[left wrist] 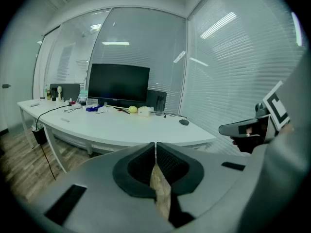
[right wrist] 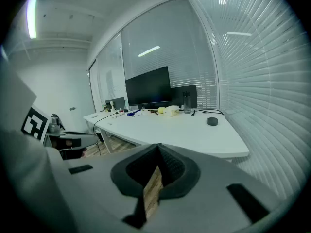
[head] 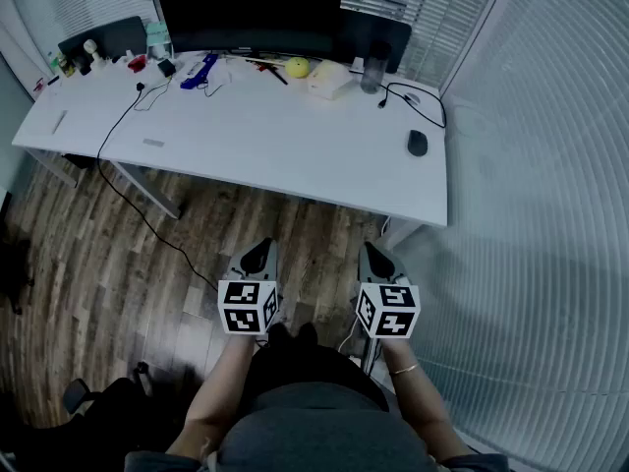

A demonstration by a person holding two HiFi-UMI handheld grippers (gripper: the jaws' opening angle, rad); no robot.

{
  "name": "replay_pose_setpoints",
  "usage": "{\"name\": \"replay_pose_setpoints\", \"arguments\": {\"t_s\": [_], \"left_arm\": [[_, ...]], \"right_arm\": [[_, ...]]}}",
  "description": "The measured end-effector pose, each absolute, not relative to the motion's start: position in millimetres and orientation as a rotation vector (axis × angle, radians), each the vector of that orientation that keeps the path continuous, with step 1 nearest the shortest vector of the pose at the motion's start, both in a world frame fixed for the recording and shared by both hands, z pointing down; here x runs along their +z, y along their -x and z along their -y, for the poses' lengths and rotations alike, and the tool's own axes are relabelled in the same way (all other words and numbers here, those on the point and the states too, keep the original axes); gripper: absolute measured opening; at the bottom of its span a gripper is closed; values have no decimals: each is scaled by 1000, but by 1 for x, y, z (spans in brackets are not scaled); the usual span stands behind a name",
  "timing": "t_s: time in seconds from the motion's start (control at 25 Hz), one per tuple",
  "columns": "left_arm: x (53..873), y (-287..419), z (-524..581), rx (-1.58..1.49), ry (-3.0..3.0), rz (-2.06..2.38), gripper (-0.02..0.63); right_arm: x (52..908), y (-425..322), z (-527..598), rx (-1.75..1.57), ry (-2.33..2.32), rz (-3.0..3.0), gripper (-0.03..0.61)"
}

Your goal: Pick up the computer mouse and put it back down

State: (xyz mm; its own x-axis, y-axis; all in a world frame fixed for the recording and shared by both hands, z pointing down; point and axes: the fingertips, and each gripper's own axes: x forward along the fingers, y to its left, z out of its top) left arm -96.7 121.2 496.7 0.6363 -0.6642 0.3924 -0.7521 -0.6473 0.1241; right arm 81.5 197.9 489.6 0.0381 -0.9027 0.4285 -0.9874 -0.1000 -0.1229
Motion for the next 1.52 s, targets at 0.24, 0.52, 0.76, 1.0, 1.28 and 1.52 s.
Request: {"name": "replay_pose_setpoints", "arguments": {"t_s": [0.24,0.52,0.76,1.0,1.28,1.52], "left_arm": [[494,93,-120,450,-2584,1149,31],[497,87,-122,461,-2577,1146,31],[492,75,-122,451,-2592,1138,31],[491,60,-113,453,-2614,1111,31],[495,40,-87,456,-2636,1051,31],[497,22,-43,463,-2662,999,31]], "right_arm": [[486,-81,-194,614,-2096,1993,3],[489,-86,-193,650,-2104,1998,5],[487,-96,-191,650,-2104,1993,56],[489,-111,-181,676,-2121,1990,122],[496,-138,-163,708,-2186,1902,173],[496,-162,-129,712,-2267,1820,192]]}}
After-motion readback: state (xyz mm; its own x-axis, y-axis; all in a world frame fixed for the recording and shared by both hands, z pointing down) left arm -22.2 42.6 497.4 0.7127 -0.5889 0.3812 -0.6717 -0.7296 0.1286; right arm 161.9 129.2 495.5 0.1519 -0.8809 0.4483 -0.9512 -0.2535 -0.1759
